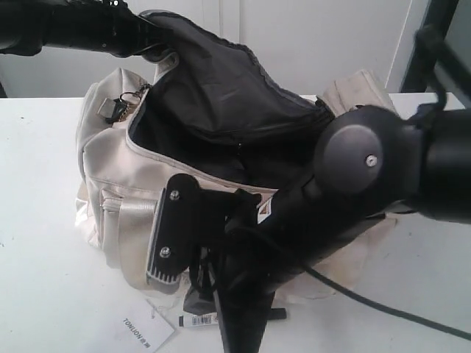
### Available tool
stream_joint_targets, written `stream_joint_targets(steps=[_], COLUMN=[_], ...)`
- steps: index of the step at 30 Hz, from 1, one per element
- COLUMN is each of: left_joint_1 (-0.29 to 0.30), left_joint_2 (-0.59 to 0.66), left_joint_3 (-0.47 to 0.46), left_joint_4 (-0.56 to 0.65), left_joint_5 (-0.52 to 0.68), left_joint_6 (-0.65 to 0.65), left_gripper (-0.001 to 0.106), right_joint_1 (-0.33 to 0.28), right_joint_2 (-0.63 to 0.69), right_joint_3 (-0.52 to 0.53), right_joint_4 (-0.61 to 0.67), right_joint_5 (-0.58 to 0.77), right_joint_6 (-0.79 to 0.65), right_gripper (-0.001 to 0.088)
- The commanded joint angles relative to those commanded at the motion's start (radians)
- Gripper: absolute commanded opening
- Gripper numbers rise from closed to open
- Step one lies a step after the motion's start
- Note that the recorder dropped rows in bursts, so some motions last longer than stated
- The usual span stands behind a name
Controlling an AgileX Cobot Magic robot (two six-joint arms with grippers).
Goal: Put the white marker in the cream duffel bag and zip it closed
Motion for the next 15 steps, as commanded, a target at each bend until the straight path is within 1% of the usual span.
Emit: stream_joint_targets(steps=[2,4,10,13,15], left_joint_1=[0.0,0.0,0.0,0.0,0.0], left_joint_2=[0.0,0.0,0.0,0.0,0.0], left_joint_3=[0.0,0.0,0.0,0.0,0.0], left_joint_4=[0.0,0.0,0.0,0.0,0.0], left_joint_5=[0.0,0.0,-0.006,-0.006,-0.006], left_joint_6=[0.0,0.0,0.0,0.0,0.0], left_gripper=[0.0,0.0,0.0,0.0,0.0], right_joint_1=[0.0,0.0,0.0,0.017,0.034], right_joint_2=[0.036,0.06,0.103,0.1,0.091], right_joint_3=[0.0,0.0,0.0,0.0,0.0], right_joint_4=[0.0,0.0,-0.005,-0.034,-0.073], right_joint_5=[-0.026,-0.042,-0.065,-0.07,-0.068], right_joint_6=[-0.005,-0.048,-0.052,-0.05,-0.021], right_gripper=[0.0,0.0,0.0,0.0,0.0])
